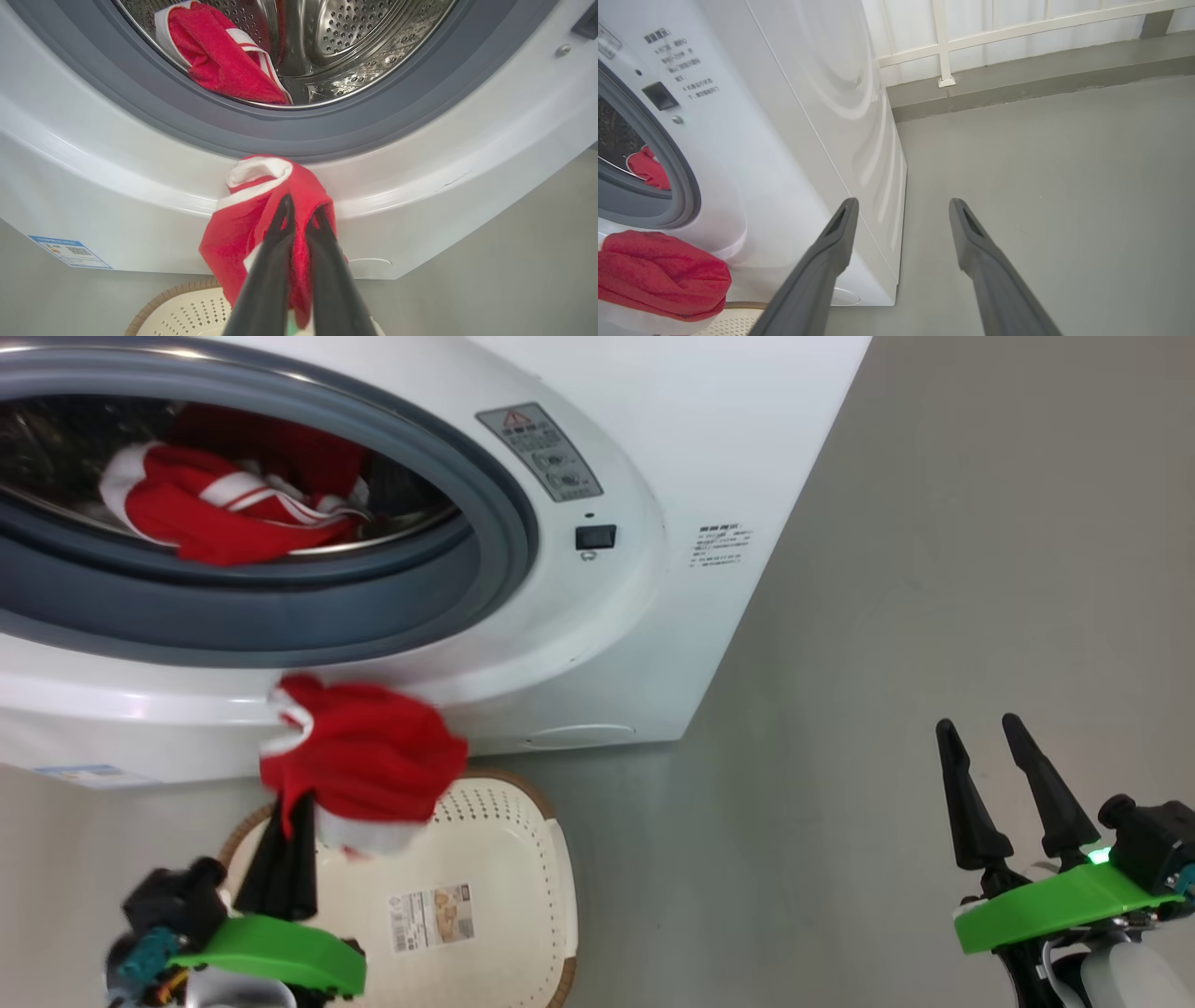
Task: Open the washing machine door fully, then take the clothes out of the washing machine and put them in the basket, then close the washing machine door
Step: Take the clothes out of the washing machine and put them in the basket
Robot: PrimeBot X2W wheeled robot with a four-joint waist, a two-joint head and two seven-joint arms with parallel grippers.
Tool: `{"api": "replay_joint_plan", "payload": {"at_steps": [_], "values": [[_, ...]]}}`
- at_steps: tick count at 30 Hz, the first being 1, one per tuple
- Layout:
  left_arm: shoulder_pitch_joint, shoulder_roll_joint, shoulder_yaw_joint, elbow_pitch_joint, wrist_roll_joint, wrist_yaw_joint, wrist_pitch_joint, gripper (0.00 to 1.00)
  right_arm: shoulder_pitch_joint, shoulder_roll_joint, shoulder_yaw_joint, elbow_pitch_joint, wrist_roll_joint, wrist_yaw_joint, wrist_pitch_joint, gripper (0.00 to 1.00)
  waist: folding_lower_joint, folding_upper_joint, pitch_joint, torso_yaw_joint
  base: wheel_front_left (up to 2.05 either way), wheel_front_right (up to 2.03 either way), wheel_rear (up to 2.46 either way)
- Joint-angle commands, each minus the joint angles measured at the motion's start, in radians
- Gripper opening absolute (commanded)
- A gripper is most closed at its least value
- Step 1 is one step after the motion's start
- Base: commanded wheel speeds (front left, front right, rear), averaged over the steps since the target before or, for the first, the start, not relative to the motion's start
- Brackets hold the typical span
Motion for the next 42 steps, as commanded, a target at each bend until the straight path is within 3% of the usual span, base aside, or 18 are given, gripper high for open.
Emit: {"api": "replay_joint_plan", "payload": {"at_steps": [1,17,29,38,42], "values": [[-0.011,0.018,0.022,0.006,0.005,-0.006,-0.005,0.00,-0.020,-0.015,0.024,-0.026,0.002,0.007,-0.006,1.00,0.0000,0.0000,0.018,-0.007,0.00,0.00,0.00],[-0.194,0.018,-0.048,0.488,0.009,-0.015,-0.005,0.00,-0.063,-0.027,0.028,-0.043,0.003,0.007,-0.006,1.00,0.0000,0.0000,0.152,-0.034,0.00,0.00,0.00],[-0.329,0.019,-0.085,0.660,-0.005,-0.015,-0.005,0.00,-0.097,-0.031,0.022,-0.063,0.001,0.007,-0.006,1.00,0.0000,0.0000,0.245,-0.040,0.00,0.00,0.00],[-0.369,0.024,-0.092,0.706,-0.028,-0.015,-0.005,0.00,-0.109,-0.032,0.018,-0.065,-0.002,0.007,-0.006,1.00,0.0000,0.0000,0.259,-0.038,0.00,0.00,0.00],[-0.372,0.024,-0.085,0.707,-0.040,-0.015,-0.005,0.40,-0.113,-0.031,0.018,-0.064,-0.003,0.007,-0.006,1.00,0.0000,0.0000,0.256,-0.037,0.00,0.00,0.00]]}}
